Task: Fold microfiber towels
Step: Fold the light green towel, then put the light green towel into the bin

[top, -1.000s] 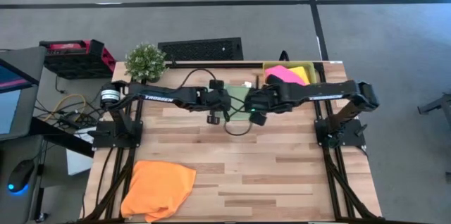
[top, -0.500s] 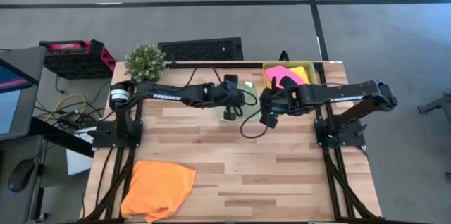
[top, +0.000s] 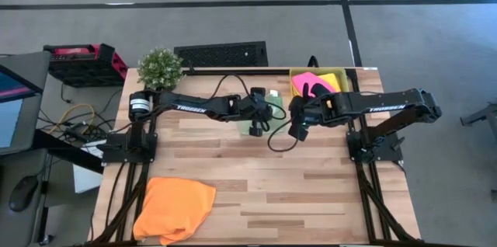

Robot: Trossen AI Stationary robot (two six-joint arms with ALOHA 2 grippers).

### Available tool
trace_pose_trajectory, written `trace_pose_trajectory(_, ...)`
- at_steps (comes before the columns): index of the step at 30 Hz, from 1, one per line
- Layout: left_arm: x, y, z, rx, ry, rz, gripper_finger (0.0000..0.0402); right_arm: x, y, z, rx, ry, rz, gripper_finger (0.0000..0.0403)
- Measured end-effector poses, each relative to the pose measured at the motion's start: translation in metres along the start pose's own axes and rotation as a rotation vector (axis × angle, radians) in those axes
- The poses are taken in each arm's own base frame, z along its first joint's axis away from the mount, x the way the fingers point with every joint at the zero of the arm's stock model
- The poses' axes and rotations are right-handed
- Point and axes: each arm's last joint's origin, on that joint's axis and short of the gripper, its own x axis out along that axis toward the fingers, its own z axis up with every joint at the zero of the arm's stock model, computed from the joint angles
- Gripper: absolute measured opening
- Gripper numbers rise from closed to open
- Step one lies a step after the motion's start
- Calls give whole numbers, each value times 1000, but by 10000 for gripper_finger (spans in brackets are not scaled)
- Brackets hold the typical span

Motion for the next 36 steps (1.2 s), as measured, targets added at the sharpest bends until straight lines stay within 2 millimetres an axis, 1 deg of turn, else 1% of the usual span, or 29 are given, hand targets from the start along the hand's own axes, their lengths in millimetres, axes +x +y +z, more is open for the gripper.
trace_pose_trajectory(2, 0, 0, 0, -17, -2, 1, 2, 0, 0, 0, 0, 1, 0, 188)
trace_pose_trajectory(4, 0, 0, 0, -47, 1, -1, 13, 0, 0, 0, 0, 1, 0, 188)
trace_pose_trajectory(12, 0, -2, 1, -77, -5, -12, 95, 0, 0, 0, -1, 1, -1, 188)
trace_pose_trajectory(15, -1, -4, 3, -108, -12, -15, 116, 0, 0, 0, -1, 1, -1, 189)
trace_pose_trajectory(19, -2, -11, 6, -96, -22, -34, 129, 0, 0, 0, -2, 2, -1, 188)
trace_pose_trajectory(25, -8, -21, 13, -48, -30, -40, 131, 0, 0, 0, -4, 2, -1, 188)
trace_pose_trajectory(28, -22, -18, 16, -54, -10, -42, 131, 0, 0, 0, -53, 3, 3, 189)
trace_pose_trajectory(30, -37, -15, 17, -75, 21, -62, 131, 2, 2, 0, -113, 4, 24, 188)
trace_pose_trajectory(34, -64, -14, 14, -135, 107, -151, 131, 22, 15, -8, -212, 15, 193, 188)
trace_pose_trajectory(36, -76, -15, 11, -157, 147, -197, 131, 35, 21, -11, -233, -21, 255, 188)
